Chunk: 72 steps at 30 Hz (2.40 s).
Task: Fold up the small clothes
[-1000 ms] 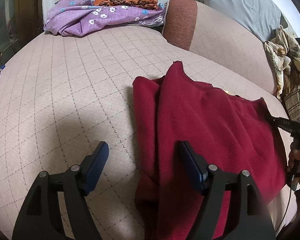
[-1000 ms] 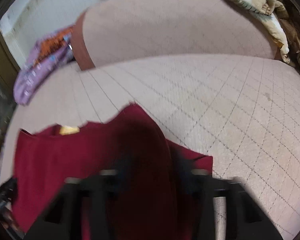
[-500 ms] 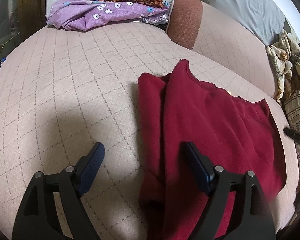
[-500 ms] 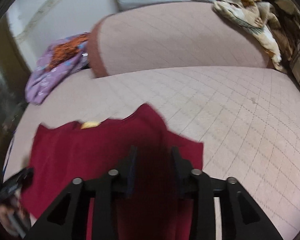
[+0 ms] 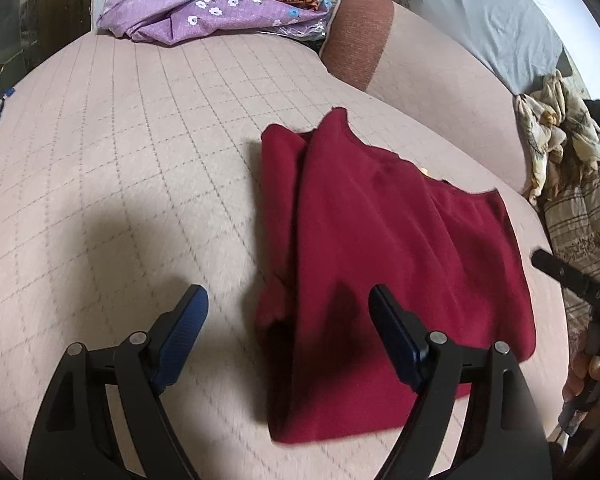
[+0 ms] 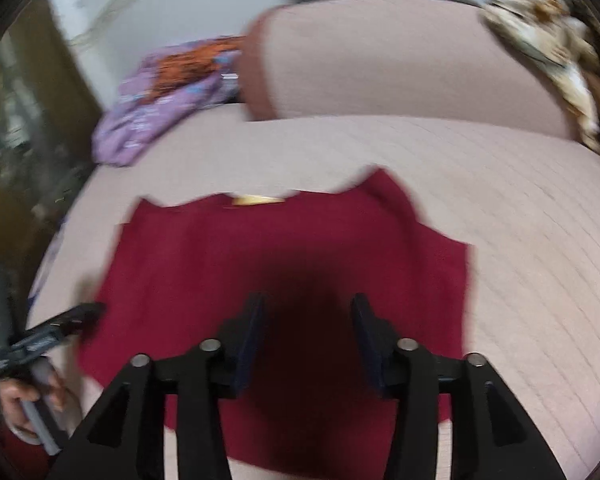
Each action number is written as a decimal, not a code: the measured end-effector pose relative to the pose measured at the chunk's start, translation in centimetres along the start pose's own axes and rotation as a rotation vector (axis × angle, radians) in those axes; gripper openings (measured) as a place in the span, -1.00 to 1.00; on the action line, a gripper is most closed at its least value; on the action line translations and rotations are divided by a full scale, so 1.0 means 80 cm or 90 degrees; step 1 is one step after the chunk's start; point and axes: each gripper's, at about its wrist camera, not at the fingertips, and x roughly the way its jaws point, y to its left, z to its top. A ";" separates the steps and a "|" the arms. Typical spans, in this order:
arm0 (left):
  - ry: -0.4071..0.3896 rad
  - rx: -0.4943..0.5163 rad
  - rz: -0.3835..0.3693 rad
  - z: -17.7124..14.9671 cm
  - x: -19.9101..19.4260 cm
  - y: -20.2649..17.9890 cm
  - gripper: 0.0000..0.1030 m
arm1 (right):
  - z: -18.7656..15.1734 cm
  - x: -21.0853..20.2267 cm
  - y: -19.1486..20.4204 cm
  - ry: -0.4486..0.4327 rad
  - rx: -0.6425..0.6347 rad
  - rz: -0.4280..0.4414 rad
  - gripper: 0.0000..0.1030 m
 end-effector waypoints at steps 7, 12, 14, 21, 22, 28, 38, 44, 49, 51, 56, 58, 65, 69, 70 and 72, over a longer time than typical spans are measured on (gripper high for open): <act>-0.010 0.011 0.021 -0.025 -0.007 0.005 0.61 | 0.018 0.052 0.139 0.036 -0.116 0.081 0.04; 0.009 -0.025 -0.016 -0.021 0.008 0.027 0.61 | 0.026 0.118 0.201 0.074 -0.155 0.098 0.04; 0.007 -0.038 -0.035 -0.019 0.010 0.034 0.61 | 0.026 0.157 0.218 0.122 -0.164 0.100 0.06; 0.007 -0.029 -0.041 -0.018 0.016 0.027 0.67 | 0.056 0.158 0.247 0.121 -0.145 0.092 0.54; 0.007 -0.029 -0.042 -0.018 0.016 0.027 0.67 | 0.057 0.165 0.257 0.126 -0.163 0.047 0.57; 0.001 -0.033 -0.045 -0.022 0.019 0.029 0.70 | 0.028 0.221 0.285 0.182 -0.251 -0.055 0.67; -0.018 -0.034 -0.064 -0.017 0.034 0.019 0.83 | 0.042 0.152 0.233 0.120 -0.165 0.083 -0.59; 0.001 -0.006 -0.109 -0.015 0.039 0.008 0.01 | 0.049 0.158 0.224 0.131 -0.139 0.112 -0.59; 0.003 -0.009 -0.095 -0.019 0.042 0.000 -0.02 | 0.048 0.181 0.237 0.156 -0.166 0.107 -0.49; 0.002 -0.015 -0.095 -0.019 0.043 0.000 -0.02 | 0.047 0.191 0.246 0.164 -0.184 0.095 -0.33; -0.003 -0.024 -0.095 -0.022 0.043 0.002 -0.02 | 0.045 0.199 0.256 0.172 -0.225 0.078 -0.15; -0.004 -0.029 -0.097 -0.024 0.043 0.004 -0.02 | 0.046 0.204 0.255 0.176 -0.227 0.080 -0.13; -0.020 -0.032 -0.085 -0.027 0.043 0.005 -0.02 | 0.040 0.193 0.249 0.142 -0.240 0.087 -0.34; -0.011 -0.034 -0.103 -0.033 0.034 0.012 -0.11 | 0.045 0.193 0.241 0.148 -0.219 0.107 -0.37; -0.007 -0.038 -0.113 -0.032 0.034 0.014 -0.18 | 0.045 0.192 0.241 0.148 -0.214 0.107 -0.38; 0.001 -0.046 -0.130 -0.030 0.034 0.019 -0.31 | 0.045 0.188 0.241 0.143 -0.212 0.106 -0.46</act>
